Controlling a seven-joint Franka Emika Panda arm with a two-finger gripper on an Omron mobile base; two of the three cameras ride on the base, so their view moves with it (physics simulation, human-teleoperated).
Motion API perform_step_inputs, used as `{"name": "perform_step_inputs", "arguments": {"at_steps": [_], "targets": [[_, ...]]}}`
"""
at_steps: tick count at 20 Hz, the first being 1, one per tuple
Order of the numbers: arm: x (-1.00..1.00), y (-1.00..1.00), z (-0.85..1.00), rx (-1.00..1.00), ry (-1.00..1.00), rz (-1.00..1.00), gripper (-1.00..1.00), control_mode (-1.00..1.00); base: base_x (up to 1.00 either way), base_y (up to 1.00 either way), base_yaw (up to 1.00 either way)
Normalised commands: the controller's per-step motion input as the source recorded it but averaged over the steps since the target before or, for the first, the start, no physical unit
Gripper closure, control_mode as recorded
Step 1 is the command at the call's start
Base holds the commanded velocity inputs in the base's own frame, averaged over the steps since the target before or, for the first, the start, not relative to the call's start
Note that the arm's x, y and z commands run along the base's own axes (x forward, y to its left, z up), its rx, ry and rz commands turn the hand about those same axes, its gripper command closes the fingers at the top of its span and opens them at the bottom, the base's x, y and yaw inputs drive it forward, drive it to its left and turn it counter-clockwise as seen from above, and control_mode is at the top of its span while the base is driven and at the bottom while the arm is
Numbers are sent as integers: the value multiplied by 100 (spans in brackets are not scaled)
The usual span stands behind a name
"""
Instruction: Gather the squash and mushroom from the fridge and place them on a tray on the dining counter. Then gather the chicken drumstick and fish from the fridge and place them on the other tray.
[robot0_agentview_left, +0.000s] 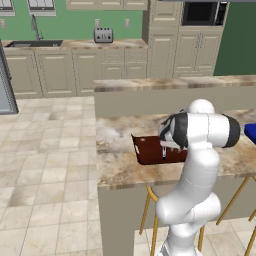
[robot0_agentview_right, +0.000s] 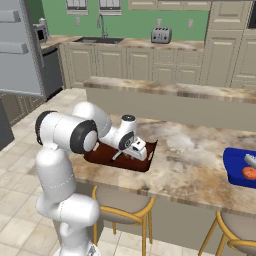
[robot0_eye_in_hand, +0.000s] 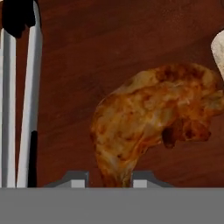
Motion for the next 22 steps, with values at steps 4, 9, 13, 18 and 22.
{"name": "perform_step_inputs", "arguments": {"at_steps": [4, 9, 13, 18, 22], "targets": [[-18, 0, 14, 3, 1, 0, -100, -100, 0, 0, 0], [-32, 0, 37, 2, 1, 0, -100, -100, 0, 0, 0], [-41, 0, 59, 0, 0, 0, -100, -100, 0, 0, 0], [-51, 11, 70, 0, 0, 0, -100, -100, 0, 0, 0], [-58, 32, 57, 0, 0, 6, -100, -100, 0, 0, 0]]}}
